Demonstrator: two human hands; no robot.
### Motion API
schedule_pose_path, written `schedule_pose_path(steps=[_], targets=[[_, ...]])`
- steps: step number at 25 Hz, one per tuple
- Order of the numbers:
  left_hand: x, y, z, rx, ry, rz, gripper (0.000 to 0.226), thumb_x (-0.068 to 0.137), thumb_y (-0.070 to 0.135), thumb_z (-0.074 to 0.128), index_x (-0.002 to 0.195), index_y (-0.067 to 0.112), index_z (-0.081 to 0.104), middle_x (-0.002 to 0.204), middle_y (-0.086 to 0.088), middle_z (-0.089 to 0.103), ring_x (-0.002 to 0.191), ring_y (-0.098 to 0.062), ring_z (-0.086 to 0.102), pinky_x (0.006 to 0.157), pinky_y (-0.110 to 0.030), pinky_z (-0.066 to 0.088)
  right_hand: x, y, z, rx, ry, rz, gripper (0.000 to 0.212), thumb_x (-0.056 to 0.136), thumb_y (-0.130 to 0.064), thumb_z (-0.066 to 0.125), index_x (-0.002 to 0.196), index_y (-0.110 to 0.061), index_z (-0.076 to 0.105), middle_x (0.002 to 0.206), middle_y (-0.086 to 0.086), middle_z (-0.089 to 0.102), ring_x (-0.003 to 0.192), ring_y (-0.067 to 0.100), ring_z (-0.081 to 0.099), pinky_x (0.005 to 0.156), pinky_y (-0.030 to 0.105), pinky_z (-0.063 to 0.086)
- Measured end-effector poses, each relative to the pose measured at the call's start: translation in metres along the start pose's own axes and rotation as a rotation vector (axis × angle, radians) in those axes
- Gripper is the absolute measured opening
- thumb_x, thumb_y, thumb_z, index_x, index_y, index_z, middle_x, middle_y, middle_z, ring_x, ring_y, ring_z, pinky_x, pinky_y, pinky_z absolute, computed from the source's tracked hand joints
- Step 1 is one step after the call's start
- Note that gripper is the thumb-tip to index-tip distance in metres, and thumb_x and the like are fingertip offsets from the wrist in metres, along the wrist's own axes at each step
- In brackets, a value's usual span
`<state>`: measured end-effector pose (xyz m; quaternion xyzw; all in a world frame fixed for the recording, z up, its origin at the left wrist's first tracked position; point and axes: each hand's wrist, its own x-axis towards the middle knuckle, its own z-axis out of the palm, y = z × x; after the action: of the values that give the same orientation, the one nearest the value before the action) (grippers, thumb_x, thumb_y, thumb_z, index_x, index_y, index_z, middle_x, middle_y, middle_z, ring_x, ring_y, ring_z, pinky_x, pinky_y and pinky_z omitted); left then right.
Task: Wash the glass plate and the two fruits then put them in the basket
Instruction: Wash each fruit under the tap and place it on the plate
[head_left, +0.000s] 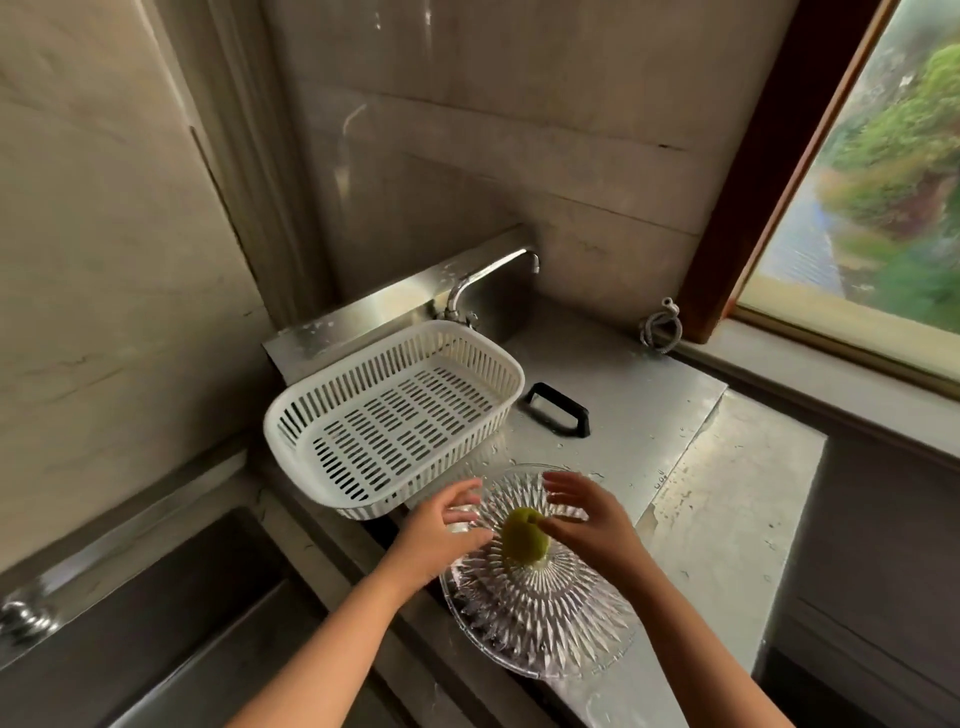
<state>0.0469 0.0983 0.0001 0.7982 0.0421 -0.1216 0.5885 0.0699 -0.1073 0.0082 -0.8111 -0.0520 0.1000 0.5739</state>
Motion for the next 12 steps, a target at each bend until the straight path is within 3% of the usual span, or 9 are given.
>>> schedule_pose_path(steps=[5,8,10,12], targets=[[-0.065,0.018,-0.061,-0.116,0.219,0.052,0.052,0.078,0.007,0.069,0.124,0.021,0.051,0.110,0.002,0.062,0.097,-0.010,0.062,0.077,-0.013,0.051,-0.002,-0.077,0.061,-0.042,-0.191,-0.177,0.049,0.071,-0.004,0.076,0.116,-0.015,0.059,0.104,-0.006,0.064,0.093,0.008,0.063,0.074,0.013,0.054],[-0.139,0.000,-0.109,-0.163,0.448,0.031,0.044,0.081,0.001,0.064,0.122,0.012,0.053,0.105,-0.008,0.063,0.088,-0.014,0.061,0.075,-0.011,0.050,-0.013,-0.121,0.142,-0.100,-0.405,-0.277,0.045,0.071,-0.005,0.076,0.112,-0.014,0.061,0.097,-0.008,0.065,0.084,0.008,0.064,0.075,0.015,0.051],[-0.196,-0.022,-0.139,-0.178,0.611,-0.027,0.043,0.082,-0.002,0.062,0.123,0.006,0.053,0.105,-0.012,0.062,0.083,-0.014,0.059,0.072,-0.010,0.048,-0.030,-0.142,0.205,-0.141,-0.536,-0.339,0.042,0.071,-0.007,0.076,0.110,-0.017,0.062,0.092,-0.011,0.065,0.077,-0.001,0.064,0.071,0.011,0.050],[-0.261,-0.048,-0.165,-0.213,0.775,-0.122,0.041,0.082,-0.003,0.061,0.121,0.005,0.053,0.104,-0.012,0.062,0.081,-0.010,0.059,0.070,-0.007,0.047,-0.059,-0.159,0.270,-0.181,-0.686,-0.380,0.038,0.072,-0.010,0.075,0.106,-0.023,0.062,0.094,-0.007,0.067,0.080,0.002,0.065,0.074,0.015,0.053]])
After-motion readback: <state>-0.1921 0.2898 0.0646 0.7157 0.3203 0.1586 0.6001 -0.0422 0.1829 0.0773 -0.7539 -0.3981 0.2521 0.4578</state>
